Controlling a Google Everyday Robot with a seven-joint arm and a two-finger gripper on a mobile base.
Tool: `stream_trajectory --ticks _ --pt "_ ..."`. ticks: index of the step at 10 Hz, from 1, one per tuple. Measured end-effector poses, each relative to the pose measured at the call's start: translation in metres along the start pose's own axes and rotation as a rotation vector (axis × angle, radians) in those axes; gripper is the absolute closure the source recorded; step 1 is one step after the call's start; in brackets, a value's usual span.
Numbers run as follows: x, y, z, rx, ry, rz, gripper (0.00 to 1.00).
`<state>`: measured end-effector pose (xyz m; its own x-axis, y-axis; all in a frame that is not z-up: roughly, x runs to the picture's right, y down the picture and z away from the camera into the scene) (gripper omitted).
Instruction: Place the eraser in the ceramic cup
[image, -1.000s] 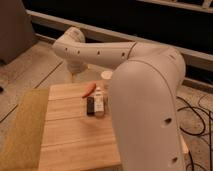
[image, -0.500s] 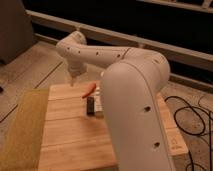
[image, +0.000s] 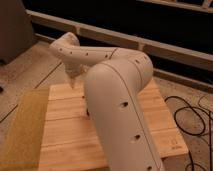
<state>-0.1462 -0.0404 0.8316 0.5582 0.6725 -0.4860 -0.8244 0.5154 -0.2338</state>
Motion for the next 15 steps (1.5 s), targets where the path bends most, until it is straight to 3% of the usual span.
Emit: stream_trajectory --ticks 2,4,7,10,15 --pt "-0.002 0.007 0.005 -0.026 -0.044 0.058 0.35" --pt "0.0 0.017 0.016 -0.08 -0.091 0.119 0.35" --pt "0.014 0.028 0.043 -0.146 -0.117 0.186 0.35" --pt "0.034 0.032 0.081 -0.164 -0.074 0.203 0.35" --pt "0.049 0.035 0.118 -0.155 0.003 0.212 0.35"
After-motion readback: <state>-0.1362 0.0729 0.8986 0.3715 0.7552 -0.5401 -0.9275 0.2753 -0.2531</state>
